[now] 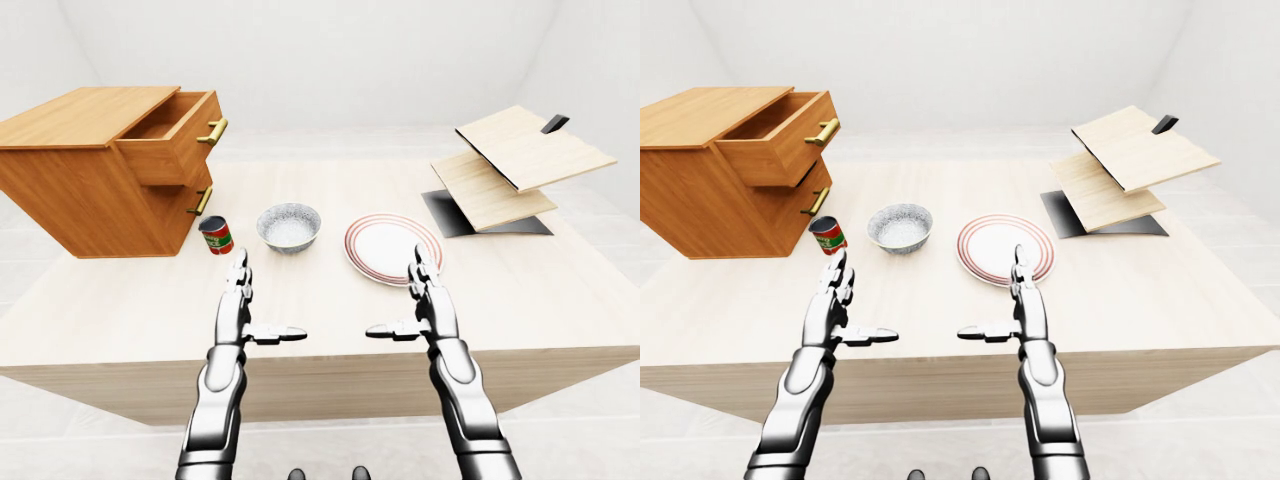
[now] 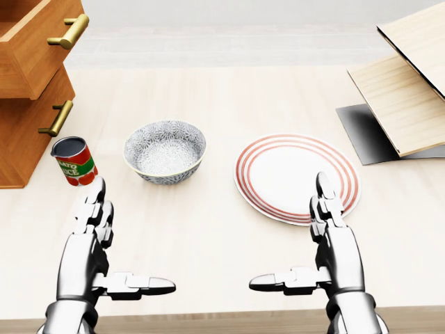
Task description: Close the top drawer of the cabinet.
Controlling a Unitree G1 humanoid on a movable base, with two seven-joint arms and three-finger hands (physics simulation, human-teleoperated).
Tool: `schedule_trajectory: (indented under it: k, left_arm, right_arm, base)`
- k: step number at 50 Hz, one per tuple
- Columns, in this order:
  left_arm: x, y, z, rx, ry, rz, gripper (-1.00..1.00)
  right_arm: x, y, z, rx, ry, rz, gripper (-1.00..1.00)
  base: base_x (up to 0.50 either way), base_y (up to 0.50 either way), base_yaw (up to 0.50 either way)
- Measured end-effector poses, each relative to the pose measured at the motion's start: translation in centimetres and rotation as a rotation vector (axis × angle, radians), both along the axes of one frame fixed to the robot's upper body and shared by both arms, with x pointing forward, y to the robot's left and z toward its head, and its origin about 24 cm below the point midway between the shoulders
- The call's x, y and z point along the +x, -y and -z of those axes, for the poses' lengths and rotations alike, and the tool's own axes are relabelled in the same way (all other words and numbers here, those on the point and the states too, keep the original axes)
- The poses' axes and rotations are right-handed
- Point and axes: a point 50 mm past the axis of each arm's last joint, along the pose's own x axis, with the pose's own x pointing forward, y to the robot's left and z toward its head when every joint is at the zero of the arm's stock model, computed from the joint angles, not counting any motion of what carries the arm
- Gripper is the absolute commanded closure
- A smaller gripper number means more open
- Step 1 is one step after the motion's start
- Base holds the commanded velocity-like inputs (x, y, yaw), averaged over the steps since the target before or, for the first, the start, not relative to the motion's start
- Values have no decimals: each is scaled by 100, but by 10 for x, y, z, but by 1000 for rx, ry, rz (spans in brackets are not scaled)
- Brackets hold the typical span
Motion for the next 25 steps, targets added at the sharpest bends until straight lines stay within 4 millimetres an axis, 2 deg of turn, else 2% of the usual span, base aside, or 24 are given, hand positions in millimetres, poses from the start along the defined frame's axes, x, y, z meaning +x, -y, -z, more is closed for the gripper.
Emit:
schedule_trajectory:
  k: [8,25]
  left_arm:
    - [-1,-1,-27,4,77,-6,-100]
    - [-13,-10,-107,-7,402,-39,-100]
  right_arm:
    - [-3,4,-25,17,45,12,-100]
    - [-14,17,-102,30,378,38,-100]
  base:
    - [0,0,0]
    - [0,0,0]
